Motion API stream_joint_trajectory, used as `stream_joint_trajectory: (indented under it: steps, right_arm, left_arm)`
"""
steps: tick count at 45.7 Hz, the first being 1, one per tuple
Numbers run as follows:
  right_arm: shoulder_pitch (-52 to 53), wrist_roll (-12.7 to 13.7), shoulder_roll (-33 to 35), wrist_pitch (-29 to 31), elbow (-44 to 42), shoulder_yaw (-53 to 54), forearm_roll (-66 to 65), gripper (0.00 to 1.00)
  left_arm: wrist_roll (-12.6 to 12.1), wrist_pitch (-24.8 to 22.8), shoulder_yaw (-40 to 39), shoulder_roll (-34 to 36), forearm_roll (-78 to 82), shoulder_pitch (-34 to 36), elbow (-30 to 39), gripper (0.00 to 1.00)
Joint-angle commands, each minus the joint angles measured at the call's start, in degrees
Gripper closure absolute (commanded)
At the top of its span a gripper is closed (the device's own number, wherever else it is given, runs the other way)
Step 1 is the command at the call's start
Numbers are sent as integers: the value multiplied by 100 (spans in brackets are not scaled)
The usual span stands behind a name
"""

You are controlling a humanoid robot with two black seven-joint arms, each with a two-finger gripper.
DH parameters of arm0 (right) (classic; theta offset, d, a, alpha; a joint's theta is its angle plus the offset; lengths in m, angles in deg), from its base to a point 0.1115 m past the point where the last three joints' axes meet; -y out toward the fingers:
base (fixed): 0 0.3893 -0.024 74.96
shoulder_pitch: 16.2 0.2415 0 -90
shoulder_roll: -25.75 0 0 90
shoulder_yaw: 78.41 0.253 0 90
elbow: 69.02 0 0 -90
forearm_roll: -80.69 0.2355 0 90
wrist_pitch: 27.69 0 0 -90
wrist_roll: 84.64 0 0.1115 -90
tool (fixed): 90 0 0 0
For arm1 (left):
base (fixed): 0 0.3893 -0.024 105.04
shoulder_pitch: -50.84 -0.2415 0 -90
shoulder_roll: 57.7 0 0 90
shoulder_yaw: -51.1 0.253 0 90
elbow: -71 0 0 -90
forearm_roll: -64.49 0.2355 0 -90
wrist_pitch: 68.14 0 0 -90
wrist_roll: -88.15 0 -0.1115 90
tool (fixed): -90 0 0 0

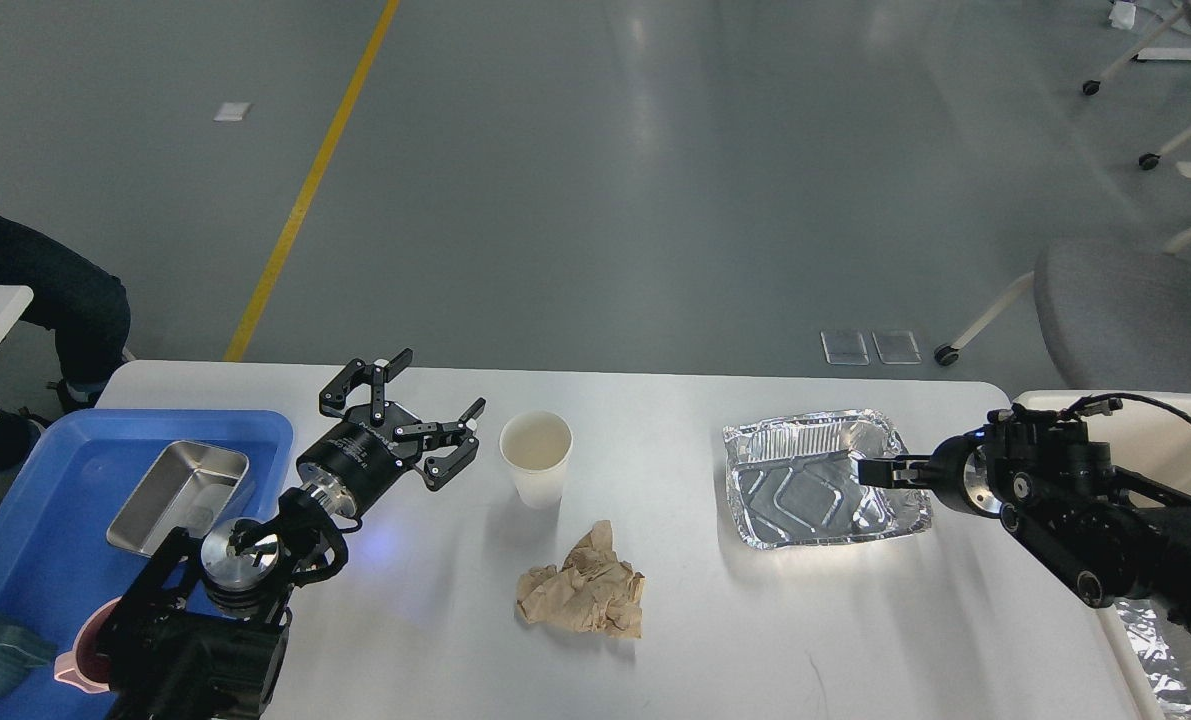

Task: Tidy desktop
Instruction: 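Close the right gripper on the foil tray rim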

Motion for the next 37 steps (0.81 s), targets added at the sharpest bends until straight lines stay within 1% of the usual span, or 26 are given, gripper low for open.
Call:
stream_joint_trajectory:
  steps: [1,6,14,37]
  right_arm:
    - [4,-2,-24,-28,-52,-6,0,0]
    - [4,-2,-59,-36,-157,-6,0,0]
    - [-4,-99,-68,-142,-228,-6,9,0]
    - [-57,-134,-367,-124,-280,-15,62,0]
  left_arm:
    - [1,0,0,8,-1,-33,12,0]
    - [1,0,0,0,-1,-41,12,0]
    - [1,0,-9,8,-1,-77,20,0]
    - [1,-9,-9,26,-1,-103,20,0]
